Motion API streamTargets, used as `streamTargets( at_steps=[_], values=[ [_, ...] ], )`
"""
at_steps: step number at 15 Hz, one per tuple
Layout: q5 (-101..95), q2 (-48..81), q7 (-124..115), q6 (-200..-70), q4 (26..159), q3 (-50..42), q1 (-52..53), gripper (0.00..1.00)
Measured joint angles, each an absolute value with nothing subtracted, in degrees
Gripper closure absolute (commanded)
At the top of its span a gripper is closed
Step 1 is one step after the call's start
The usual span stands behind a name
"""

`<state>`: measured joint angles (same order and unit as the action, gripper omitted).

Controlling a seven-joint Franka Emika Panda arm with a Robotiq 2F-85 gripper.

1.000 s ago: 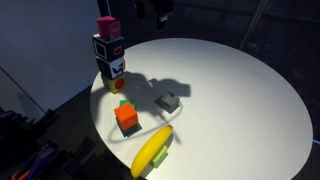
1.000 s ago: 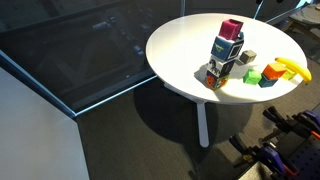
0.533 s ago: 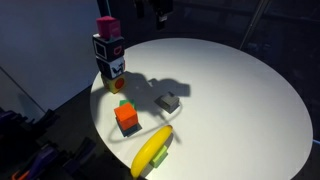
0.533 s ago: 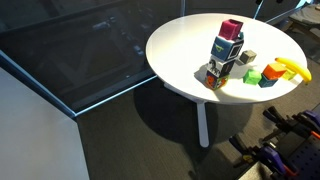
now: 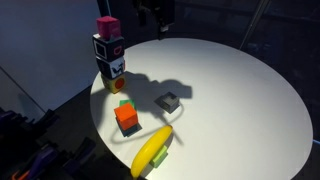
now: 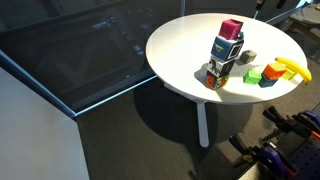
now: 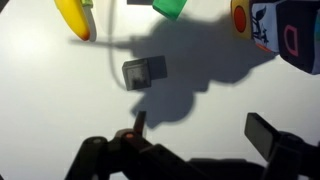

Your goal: Move the grey building block to the left

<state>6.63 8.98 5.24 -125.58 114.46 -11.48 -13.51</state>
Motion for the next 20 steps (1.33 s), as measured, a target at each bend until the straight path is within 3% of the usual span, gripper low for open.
streamTargets(
  at_steps=[20],
  values=[
    [7.83,20.99,22.92,-127.57,110.95,-11.01,-18.32,0.00]
  ],
)
